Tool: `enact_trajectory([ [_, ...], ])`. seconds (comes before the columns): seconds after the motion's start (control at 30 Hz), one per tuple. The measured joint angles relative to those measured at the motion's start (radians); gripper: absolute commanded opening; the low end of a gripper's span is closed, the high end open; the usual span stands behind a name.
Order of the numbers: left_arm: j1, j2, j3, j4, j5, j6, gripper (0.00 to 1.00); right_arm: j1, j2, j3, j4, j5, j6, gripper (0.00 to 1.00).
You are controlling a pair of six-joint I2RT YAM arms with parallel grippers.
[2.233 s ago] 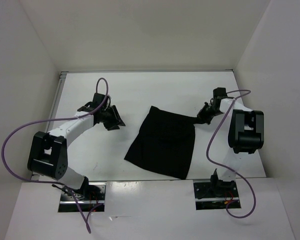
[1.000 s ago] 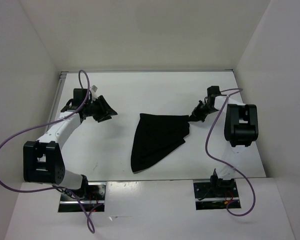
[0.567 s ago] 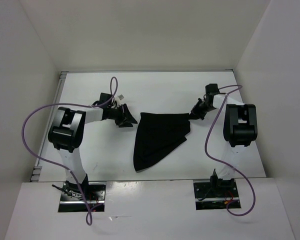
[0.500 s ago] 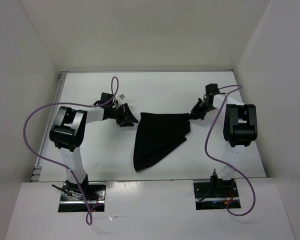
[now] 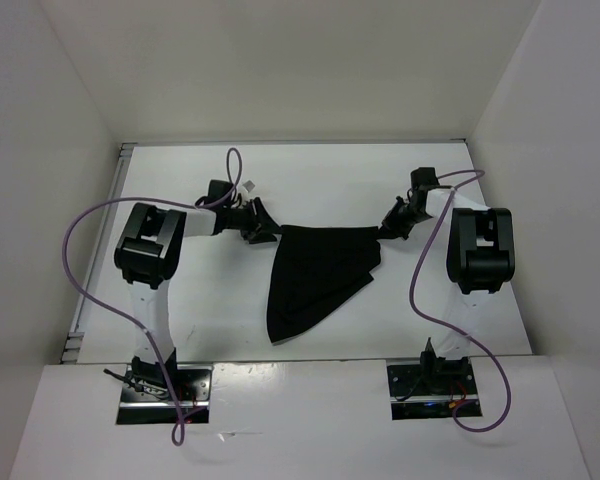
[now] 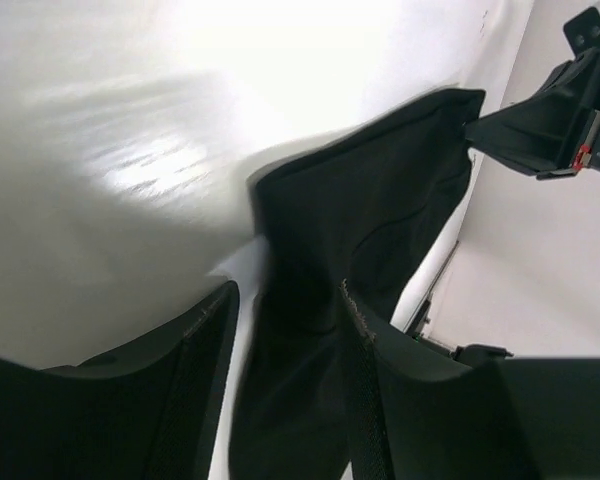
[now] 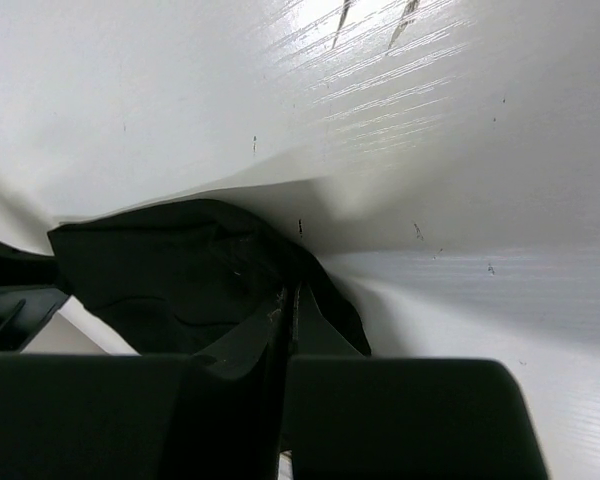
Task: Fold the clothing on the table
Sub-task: Fold the skirt
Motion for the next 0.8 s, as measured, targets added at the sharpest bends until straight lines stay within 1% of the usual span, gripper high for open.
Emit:
enact_trajectory([
  [0.17, -0.018, 0.040, 0.035, 0.048, 0.015, -0.045, 0.51, 0.003, 0.000, 0.000, 0.000, 0.001, 0.000, 0.00],
  [0.23, -0.029, 0.058, 0.050, 0.066, 0.017, -0.058, 0.39, 0.005, 0.000, 0.000, 0.000, 0.004, 0.000, 0.00],
  [0.27, -0.035, 0.067, 0.056, 0.075, 0.014, -0.065, 0.31, 0.006, 0.000, 0.000, 0.000, 0.005, 0.000, 0.00],
  [0.33, -0.054, 0.085, 0.062, 0.084, 0.012, -0.078, 0.13, 0.007, 0.000, 0.000, 0.000, 0.005, 0.000, 0.00],
  [0.37, -0.064, 0.092, 0.062, 0.085, 0.011, -0.080, 0.00, 0.007, 0.000, 0.000, 0.000, 0.005, 0.000, 0.00],
  [0.53, -0.080, 0.085, 0.061, 0.064, 0.010, -0.074, 0.00, 0.007, 0.000, 0.000, 0.000, 0.008, -0.005, 0.00],
  [0.7, -0.005, -0.040, 0.063, -0.068, -0.002, -0.023, 0.00, 0.016, -0.036, 0.002, -0.014, -0.005, -0.018, 0.00],
  [0.77, 0.024, -0.098, 0.135, -0.152, 0.005, 0.006, 0.00, 0.033, -0.080, 0.037, -0.055, -0.014, -0.025, 0.00],
  [0.8, 0.037, -0.118, 0.201, -0.186, 0.009, 0.020, 0.00, 0.040, -0.098, 0.082, -0.085, -0.019, -0.029, 0.00],
])
